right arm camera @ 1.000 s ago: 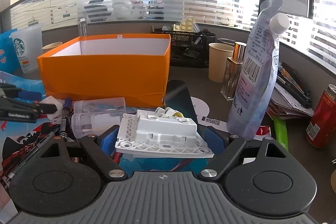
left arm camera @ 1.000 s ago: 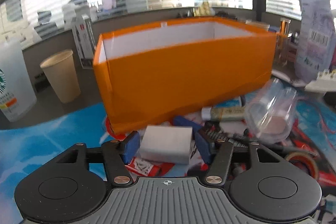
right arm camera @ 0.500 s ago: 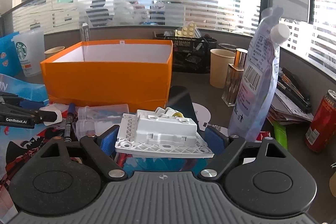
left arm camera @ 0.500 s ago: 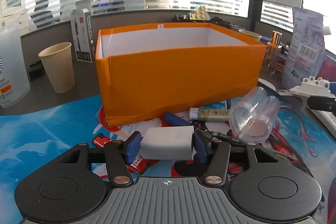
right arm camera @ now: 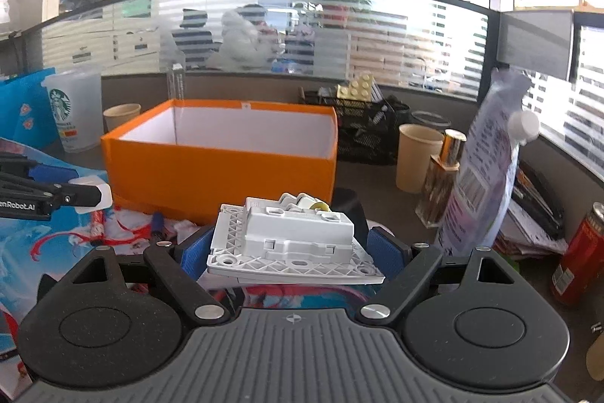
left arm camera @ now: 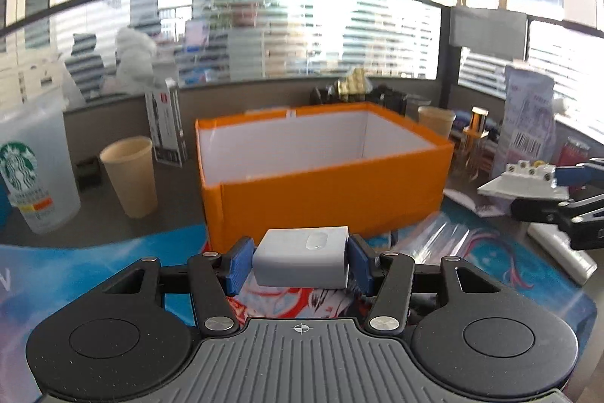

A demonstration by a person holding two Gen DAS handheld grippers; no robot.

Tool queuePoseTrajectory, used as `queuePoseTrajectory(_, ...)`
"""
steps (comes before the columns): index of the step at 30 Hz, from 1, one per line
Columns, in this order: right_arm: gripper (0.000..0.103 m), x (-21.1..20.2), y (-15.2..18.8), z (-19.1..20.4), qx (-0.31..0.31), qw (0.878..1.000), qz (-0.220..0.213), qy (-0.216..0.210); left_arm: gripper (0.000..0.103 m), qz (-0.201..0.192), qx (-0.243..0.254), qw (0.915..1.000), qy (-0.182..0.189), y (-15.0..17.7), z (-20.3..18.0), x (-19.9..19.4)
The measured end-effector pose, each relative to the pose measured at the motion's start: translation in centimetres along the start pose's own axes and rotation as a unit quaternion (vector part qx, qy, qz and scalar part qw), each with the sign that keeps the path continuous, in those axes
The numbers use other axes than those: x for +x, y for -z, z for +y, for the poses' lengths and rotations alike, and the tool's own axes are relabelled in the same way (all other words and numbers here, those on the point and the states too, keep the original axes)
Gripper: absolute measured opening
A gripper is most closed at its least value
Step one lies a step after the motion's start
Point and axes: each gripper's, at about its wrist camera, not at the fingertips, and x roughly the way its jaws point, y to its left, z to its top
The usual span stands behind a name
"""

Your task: Organize rigid objects

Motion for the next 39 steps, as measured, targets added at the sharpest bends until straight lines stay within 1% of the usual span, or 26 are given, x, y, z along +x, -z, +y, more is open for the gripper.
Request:
queuePoseTrajectory(9, 0.084, 0.1, -3.0, 1.7, -0.015, 0.999, -0.029, -0.021, 0.052, -0.035, -0.001, 0.9994, 0.000, -2.8, 0.0, -1.7)
queuePoseTrajectory(17, 0.085, 0.7, -5.5, 2.2, -0.023, 0.998, -0.047, -0.028, 0.052, -0.063, 0.009, 0.9979, -0.010, -5.8, 0.2, -1.7)
queuePoseTrajectory(23, 0.085, 1.9, -7.0, 2.3, -0.018, 0.998, -0.053, -0.039, 0.052, -0.074, 0.010, 0.9971, -0.014, -7.7, 0.6, -0.7)
queuePoseTrajectory(24, 0.085, 2.2, -7.2, 2.4, -0.017, 0.998, -0.053, -0.041, 0.051, -0.076, 0.011, 0.9970, -0.014, -8.0, 0.6, -0.5)
queuePoseTrajectory(26, 0.085, 2.7, -7.7, 2.5, -0.015, 0.997, -0.056, -0.044, 0.044, -0.079, 0.010, 0.9967, -0.016, -8.5, 0.7, -0.1)
queuePoseTrajectory(28, 0.085, 3.3, -8.2, 2.6, -0.011, 0.997, -0.057, -0.047, 0.043, -0.082, 0.010, 0.9964, -0.020, -9.0, 0.7, 0.3)
queuePoseTrajectory(31, 0.085, 4.3, -8.8, 2.7, -0.006, 0.997, -0.057, -0.051, 0.042, -0.073, 0.006, 0.9971, -0.021, -9.6, 1.1, 1.6)
queuePoseTrajectory(34, 0.085, 5.7, -8.9, 2.6, 0.004, 0.997, -0.051, -0.057, 0.039, -0.057, -0.014, 0.9979, -0.026, -9.3, 2.0, 3.2)
queuePoseTrajectory(37, 0.085, 6.3, -8.6, 2.6, 0.004, 0.997, -0.046, -0.062, 0.039, -0.045, -0.026, 0.9984, -0.021, -7.5, 3.0, 3.1)
queuePoseTrajectory(39, 0.085, 6.6, -8.2, 2.7, 0.002, 0.997, -0.044, -0.065, 0.040, -0.030, -0.037, 0.9987, -0.019, -5.9, 3.8, 2.8)
